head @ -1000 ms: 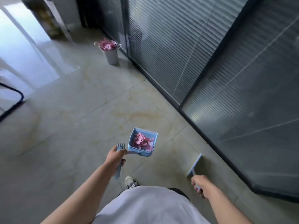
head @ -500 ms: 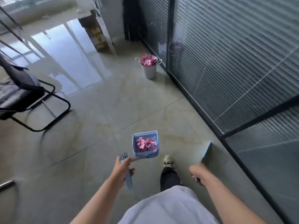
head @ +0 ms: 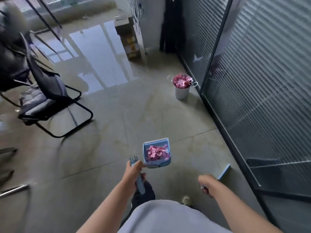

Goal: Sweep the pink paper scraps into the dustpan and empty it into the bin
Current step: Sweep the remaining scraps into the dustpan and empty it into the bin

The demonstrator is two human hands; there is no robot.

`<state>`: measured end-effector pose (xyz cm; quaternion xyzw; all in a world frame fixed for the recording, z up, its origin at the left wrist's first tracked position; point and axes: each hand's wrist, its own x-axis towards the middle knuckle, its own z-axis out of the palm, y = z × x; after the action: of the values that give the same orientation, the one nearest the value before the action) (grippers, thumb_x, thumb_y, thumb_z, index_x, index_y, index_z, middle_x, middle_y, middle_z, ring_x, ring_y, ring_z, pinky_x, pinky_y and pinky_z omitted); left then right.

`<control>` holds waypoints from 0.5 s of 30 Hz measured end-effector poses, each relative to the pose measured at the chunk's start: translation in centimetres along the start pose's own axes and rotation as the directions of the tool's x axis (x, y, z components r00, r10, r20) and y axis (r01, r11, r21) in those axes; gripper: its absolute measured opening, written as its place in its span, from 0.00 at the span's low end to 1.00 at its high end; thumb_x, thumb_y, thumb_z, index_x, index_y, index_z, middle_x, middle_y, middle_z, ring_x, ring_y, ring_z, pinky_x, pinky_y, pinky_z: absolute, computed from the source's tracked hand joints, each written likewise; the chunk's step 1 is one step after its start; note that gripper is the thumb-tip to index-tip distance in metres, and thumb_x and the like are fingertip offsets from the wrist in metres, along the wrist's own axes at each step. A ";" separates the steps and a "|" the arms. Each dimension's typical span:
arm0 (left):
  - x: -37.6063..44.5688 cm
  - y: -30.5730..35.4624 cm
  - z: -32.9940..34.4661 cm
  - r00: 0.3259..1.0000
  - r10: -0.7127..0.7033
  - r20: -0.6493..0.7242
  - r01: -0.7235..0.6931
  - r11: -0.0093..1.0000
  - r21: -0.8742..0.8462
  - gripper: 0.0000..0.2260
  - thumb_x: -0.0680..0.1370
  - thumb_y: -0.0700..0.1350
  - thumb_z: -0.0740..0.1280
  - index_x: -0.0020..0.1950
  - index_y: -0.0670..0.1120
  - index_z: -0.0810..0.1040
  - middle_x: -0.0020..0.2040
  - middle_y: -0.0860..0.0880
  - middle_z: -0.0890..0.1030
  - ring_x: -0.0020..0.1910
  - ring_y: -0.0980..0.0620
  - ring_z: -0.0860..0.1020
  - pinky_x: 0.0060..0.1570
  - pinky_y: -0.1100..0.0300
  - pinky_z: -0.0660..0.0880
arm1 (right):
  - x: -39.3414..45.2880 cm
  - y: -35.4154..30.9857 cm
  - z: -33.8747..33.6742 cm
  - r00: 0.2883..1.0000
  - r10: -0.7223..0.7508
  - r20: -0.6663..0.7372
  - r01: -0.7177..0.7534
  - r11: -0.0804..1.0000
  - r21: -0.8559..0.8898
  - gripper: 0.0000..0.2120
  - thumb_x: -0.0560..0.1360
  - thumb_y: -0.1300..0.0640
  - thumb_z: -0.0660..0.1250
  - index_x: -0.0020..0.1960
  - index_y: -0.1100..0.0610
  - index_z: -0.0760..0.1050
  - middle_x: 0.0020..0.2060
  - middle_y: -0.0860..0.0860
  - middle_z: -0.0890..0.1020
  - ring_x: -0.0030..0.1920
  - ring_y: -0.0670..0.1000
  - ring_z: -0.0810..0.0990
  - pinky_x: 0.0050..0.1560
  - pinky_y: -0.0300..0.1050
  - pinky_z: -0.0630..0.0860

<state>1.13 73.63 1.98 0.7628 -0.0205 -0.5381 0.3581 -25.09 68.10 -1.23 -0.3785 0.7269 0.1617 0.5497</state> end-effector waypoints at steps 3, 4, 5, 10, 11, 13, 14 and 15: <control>3.4 4.1 -0.1 0.995 -0.043 0.088 0.044 0.999 -0.008 0.07 0.74 0.40 0.61 0.50 0.48 0.67 0.41 0.40 0.75 0.29 0.49 0.71 0.26 0.62 0.68 | 0.8 -3.8 0.4 0.999 0.037 -0.021 -0.036 0.999 0.027 0.16 0.72 0.67 0.55 0.26 0.59 0.66 0.23 0.56 0.66 0.21 0.51 0.63 0.24 0.30 0.58; 5.2 5.7 -0.2 0.991 -0.049 0.123 0.048 0.999 0.009 0.07 0.75 0.40 0.61 0.50 0.48 0.66 0.40 0.41 0.76 0.29 0.50 0.71 0.26 0.62 0.68 | 1.5 -5.8 0.5 0.999 0.046 -0.015 -0.046 0.999 0.008 0.16 0.73 0.67 0.55 0.26 0.59 0.66 0.23 0.56 0.66 0.21 0.51 0.63 0.24 0.30 0.57; 6.9 7.2 -0.4 0.985 -0.047 0.167 0.044 0.999 0.020 0.07 0.75 0.41 0.62 0.50 0.48 0.66 0.38 0.43 0.77 0.28 0.51 0.70 0.25 0.63 0.67 | 2.1 -7.5 0.8 0.998 0.057 -0.033 -0.056 0.998 0.029 0.16 0.73 0.67 0.55 0.27 0.59 0.66 0.23 0.56 0.66 0.21 0.51 0.63 0.24 0.31 0.57; 12.8 16.4 -1.5 0.900 -0.187 0.394 0.170 0.982 0.078 0.11 0.75 0.44 0.65 0.56 0.47 0.69 0.45 0.44 0.80 0.25 0.54 0.69 0.26 0.62 0.67 | 2.4 -16.1 1.8 0.987 0.146 -0.065 -0.140 0.986 0.091 0.12 0.72 0.66 0.57 0.31 0.60 0.66 0.23 0.55 0.67 0.19 0.49 0.62 0.25 0.29 0.57; 13.7 18.2 -1.6 0.873 -0.211 0.440 0.199 0.977 0.073 0.10 0.75 0.45 0.65 0.56 0.46 0.72 0.44 0.45 0.82 0.24 0.55 0.70 0.27 0.62 0.67 | 2.4 -17.8 1.9 0.986 0.150 -0.070 -0.140 0.982 0.129 0.11 0.72 0.67 0.57 0.31 0.60 0.66 0.22 0.54 0.67 0.18 0.49 0.61 0.24 0.29 0.56; 15.4 21.8 -1.6 0.826 -0.230 0.514 0.222 0.972 0.078 0.06 0.77 0.45 0.63 0.50 0.45 0.75 0.40 0.46 0.84 0.23 0.56 0.70 0.28 0.63 0.67 | 2.8 -21.1 1.9 0.984 0.164 -0.073 -0.145 0.966 0.215 0.09 0.71 0.68 0.59 0.33 0.61 0.68 0.22 0.55 0.67 0.18 0.49 0.61 0.23 0.29 0.56; 16.1 23.4 -1.5 0.809 -0.224 0.543 0.226 0.972 0.066 0.06 0.78 0.44 0.60 0.47 0.44 0.76 0.37 0.46 0.83 0.23 0.56 0.71 0.28 0.64 0.68 | 3.1 -22.3 2.0 0.985 0.159 -0.073 -0.136 0.958 0.254 0.06 0.71 0.68 0.60 0.36 0.63 0.70 0.23 0.55 0.68 0.19 0.49 0.62 0.22 0.30 0.57; 16.5 24.6 -1.5 0.799 -0.211 0.563 0.228 0.973 0.041 0.07 0.78 0.42 0.59 0.45 0.44 0.76 0.33 0.47 0.82 0.22 0.56 0.72 0.27 0.65 0.69 | 3.1 -23.3 2.0 0.985 0.155 -0.077 -0.124 0.942 0.313 0.03 0.70 0.68 0.60 0.39 0.63 0.70 0.24 0.55 0.69 0.20 0.49 0.63 0.21 0.31 0.57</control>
<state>18.04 49.30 2.84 0.5619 -0.0292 -0.7771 0.2821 -7.08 52.84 -0.58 -0.2436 0.7948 0.0662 0.5519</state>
